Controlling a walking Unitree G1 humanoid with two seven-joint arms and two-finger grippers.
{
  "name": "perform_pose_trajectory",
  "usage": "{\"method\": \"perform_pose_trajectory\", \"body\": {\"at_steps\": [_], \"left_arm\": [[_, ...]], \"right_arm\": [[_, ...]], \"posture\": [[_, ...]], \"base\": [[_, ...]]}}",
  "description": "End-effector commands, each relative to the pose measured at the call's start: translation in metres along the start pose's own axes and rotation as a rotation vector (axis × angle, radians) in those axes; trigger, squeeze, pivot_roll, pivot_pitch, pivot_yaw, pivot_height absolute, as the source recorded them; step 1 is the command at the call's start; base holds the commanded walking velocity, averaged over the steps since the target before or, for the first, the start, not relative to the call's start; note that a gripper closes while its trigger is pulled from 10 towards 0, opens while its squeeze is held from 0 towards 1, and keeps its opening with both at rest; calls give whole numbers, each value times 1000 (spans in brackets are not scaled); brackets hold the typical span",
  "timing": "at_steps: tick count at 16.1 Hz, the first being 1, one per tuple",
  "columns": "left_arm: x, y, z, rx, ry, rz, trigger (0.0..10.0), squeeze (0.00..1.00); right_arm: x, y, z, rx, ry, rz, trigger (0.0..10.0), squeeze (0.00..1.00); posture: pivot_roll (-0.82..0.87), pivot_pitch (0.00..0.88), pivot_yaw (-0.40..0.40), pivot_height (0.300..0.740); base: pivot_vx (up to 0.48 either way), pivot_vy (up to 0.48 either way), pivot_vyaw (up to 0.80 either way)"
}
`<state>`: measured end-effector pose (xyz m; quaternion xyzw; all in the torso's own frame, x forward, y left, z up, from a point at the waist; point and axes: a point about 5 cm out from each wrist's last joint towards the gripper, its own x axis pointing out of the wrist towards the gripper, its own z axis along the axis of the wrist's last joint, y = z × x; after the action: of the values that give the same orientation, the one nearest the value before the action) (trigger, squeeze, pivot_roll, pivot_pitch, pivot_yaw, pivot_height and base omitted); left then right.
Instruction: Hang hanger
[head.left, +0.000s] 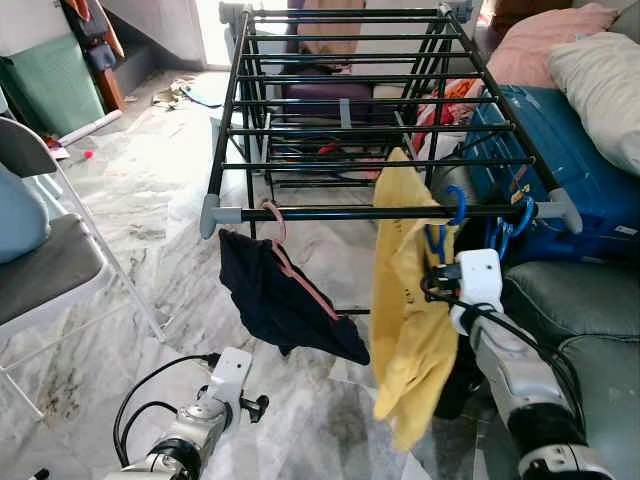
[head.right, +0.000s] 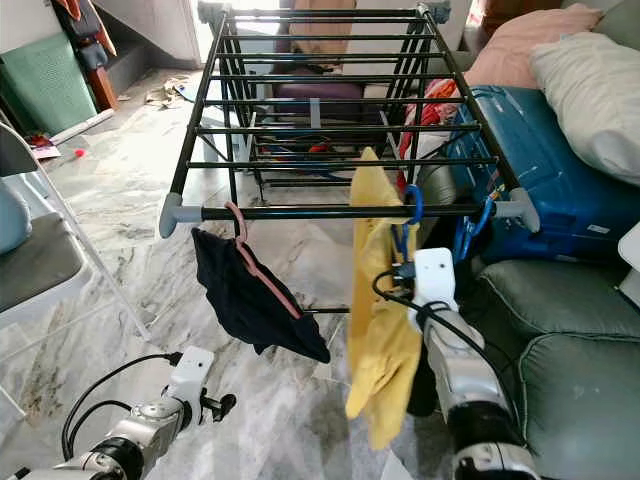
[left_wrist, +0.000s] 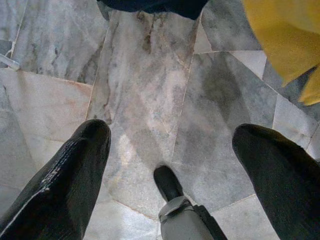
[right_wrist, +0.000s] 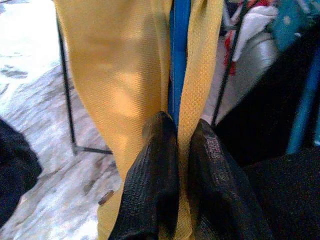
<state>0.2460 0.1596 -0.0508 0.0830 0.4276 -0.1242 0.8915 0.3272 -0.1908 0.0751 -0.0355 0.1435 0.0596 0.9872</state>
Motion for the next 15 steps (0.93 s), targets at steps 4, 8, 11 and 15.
{"method": "perform_pose_trajectory", "body": {"at_steps": [4, 8, 11, 15], "left_arm": [[0, -1, -2, 19, 12, 1, 10000, 0], [0, -2, -3, 15, 15, -2, 10000, 0], [0, -2, -3, 15, 17, -3, 10000, 0], [0, -2, -3, 22, 19, -3, 10000, 0]], "right_arm": [[10, 15, 1, -29, 107, 66, 10000, 0], [6, 13, -25, 29, 226, 34, 10000, 0], [5, 8, -31, 45, 245, 9, 10000, 0], [6, -7, -28, 124, 210, -85, 10000, 1000]], "posture": [[-58, 0, -14, 740], [-59, 0, -19, 740], [-59, 0, -19, 740], [-61, 0, -20, 740]], "base": [[0, 0, 0], [0, 0, 0], [0, 0, 0], [0, 0, 0]]}}
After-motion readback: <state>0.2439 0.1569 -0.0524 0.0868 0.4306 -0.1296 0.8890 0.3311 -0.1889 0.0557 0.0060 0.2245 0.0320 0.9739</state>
